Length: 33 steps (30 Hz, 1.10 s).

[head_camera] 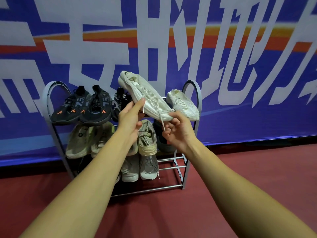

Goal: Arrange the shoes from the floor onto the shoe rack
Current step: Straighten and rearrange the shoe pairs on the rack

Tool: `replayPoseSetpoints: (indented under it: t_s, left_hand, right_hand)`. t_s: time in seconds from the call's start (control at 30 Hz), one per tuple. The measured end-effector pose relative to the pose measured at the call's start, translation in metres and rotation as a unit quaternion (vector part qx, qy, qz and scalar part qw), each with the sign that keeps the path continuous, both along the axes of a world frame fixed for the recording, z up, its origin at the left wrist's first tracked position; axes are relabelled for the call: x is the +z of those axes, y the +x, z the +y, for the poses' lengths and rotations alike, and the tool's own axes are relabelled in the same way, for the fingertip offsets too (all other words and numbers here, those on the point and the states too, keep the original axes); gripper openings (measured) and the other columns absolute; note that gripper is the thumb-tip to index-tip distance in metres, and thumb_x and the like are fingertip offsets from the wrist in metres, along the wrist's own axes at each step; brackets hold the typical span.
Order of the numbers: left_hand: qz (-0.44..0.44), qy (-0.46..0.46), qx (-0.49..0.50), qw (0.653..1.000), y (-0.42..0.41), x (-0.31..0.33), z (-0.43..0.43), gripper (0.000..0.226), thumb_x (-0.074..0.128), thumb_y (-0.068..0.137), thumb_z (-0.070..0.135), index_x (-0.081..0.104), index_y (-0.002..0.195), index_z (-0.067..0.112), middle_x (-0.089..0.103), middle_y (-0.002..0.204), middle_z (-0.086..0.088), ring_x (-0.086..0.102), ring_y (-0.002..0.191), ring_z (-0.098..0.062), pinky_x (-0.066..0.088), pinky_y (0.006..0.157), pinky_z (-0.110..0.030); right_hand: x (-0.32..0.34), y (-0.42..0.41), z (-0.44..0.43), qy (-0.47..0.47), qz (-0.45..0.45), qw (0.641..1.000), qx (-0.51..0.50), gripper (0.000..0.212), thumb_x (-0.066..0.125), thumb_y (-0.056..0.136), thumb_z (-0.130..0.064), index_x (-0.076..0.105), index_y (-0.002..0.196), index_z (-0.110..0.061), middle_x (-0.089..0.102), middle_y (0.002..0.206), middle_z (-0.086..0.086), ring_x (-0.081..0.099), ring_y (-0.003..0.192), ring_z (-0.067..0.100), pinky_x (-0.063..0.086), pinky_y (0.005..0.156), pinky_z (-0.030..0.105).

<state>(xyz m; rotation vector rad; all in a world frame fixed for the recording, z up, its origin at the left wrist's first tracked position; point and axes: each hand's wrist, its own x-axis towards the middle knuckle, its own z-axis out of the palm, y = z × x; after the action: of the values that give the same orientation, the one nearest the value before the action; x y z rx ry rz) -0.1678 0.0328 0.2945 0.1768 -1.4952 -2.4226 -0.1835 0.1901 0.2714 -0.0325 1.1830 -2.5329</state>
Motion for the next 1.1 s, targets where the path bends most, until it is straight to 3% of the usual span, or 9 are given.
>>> replayPoseSetpoints:
  t_s: [0.1,0.2,0.3,0.43,0.6,0.73,0.9,1.0,1.1]
  left_hand:
    - [-0.003,-0.007,-0.021,1.0,0.001,0.001,0.008,0.03,0.077,0.084,0.03,0.072,0.113,0.024,0.075,0.105,0.004,0.063,0.078,-0.005,0.027,0.04,-0.016]
    - [-0.019,-0.011,-0.009,1.0,-0.003,-0.002,0.015,0.031,0.08,0.081,0.026,0.072,0.11,0.016,0.072,0.093,0.002,0.054,0.064,-0.004,0.025,0.036,-0.014]
    - [-0.04,-0.059,0.04,0.997,-0.008,-0.005,0.021,0.035,0.081,0.08,0.029,0.072,0.11,0.014,0.068,0.087,0.003,0.047,0.061,-0.005,0.028,0.036,-0.015]
    - [-0.065,-0.041,0.023,0.997,-0.009,-0.005,0.032,0.021,0.077,0.084,0.029,0.074,0.098,0.014,0.07,0.08,0.002,0.044,0.051,-0.004,0.025,0.036,-0.016]
    - [-0.089,-0.042,0.029,0.995,-0.014,-0.013,0.032,0.009,0.077,0.084,0.026,0.071,0.086,0.019,0.066,0.08,0.002,0.048,0.056,-0.005,0.024,0.036,-0.015]
    - [-0.151,-0.026,0.021,0.988,-0.015,-0.017,0.023,0.025,0.078,0.083,0.034,0.064,0.075,0.015,0.058,0.067,0.005,0.047,0.051,-0.005,0.024,0.036,-0.015]
    - [-0.194,0.019,-0.017,0.981,-0.018,-0.024,0.012,0.036,0.08,0.079,0.041,0.07,0.104,0.016,0.069,0.085,0.002,0.054,0.056,-0.006,0.029,0.039,-0.015]
    - [-0.177,0.012,0.012,0.984,-0.02,-0.021,0.013,0.019,0.077,0.081,0.029,0.069,0.089,0.014,0.071,0.08,0.001,0.054,0.055,-0.005,0.029,0.038,-0.014]
    - [-0.169,0.028,0.044,0.984,-0.019,-0.018,0.017,0.013,0.074,0.08,0.022,0.066,0.08,0.012,0.07,0.077,-0.001,0.052,0.053,-0.005,0.027,0.036,-0.013]
  right_hand:
    - [-0.001,-0.003,0.006,-0.048,-0.005,0.999,-0.009,0.011,0.064,0.085,-0.014,0.063,0.076,-0.009,0.053,0.063,0.0,0.042,0.046,0.007,0.03,0.044,0.017]
    - [-0.003,-0.002,0.01,-0.062,-0.001,0.998,-0.015,0.006,0.065,0.086,-0.012,0.064,0.089,-0.007,0.06,0.07,0.002,0.046,0.049,0.007,0.032,0.043,0.016]
    - [-0.003,0.0,0.012,-0.078,0.004,0.997,-0.016,0.002,0.065,0.088,-0.009,0.066,0.088,-0.008,0.063,0.07,0.002,0.047,0.046,0.006,0.033,0.043,0.016]
    - [-0.003,0.001,0.016,-0.077,0.011,0.997,-0.008,0.006,0.063,0.093,-0.008,0.063,0.088,-0.012,0.062,0.06,-0.002,0.048,0.046,0.004,0.032,0.042,0.014]
    - [-0.008,-0.008,0.016,-0.084,0.007,0.996,-0.02,0.023,0.069,0.088,-0.012,0.062,0.11,-0.013,0.065,0.084,0.0,0.048,0.056,0.004,0.032,0.046,0.013]
    - [-0.011,-0.015,0.014,-0.091,0.002,0.996,-0.025,0.019,0.065,0.092,-0.013,0.062,0.111,-0.014,0.065,0.088,0.002,0.047,0.049,0.003,0.032,0.043,0.012]
    - [-0.013,-0.021,0.004,-0.089,-0.009,0.996,-0.024,0.021,0.066,0.094,-0.018,0.064,0.115,-0.015,0.066,0.088,0.002,0.047,0.049,0.003,0.032,0.042,0.012]
    - [-0.018,-0.025,-0.004,-0.07,-0.019,0.997,-0.034,0.036,0.065,0.095,-0.02,0.059,0.129,-0.01,0.062,0.105,0.007,0.048,0.047,0.002,0.032,0.04,0.012]
    - [-0.013,-0.03,-0.008,-0.077,-0.005,0.996,-0.031,0.037,0.063,0.096,-0.022,0.057,0.13,-0.008,0.06,0.112,0.009,0.048,0.044,0.002,0.034,0.039,0.012]
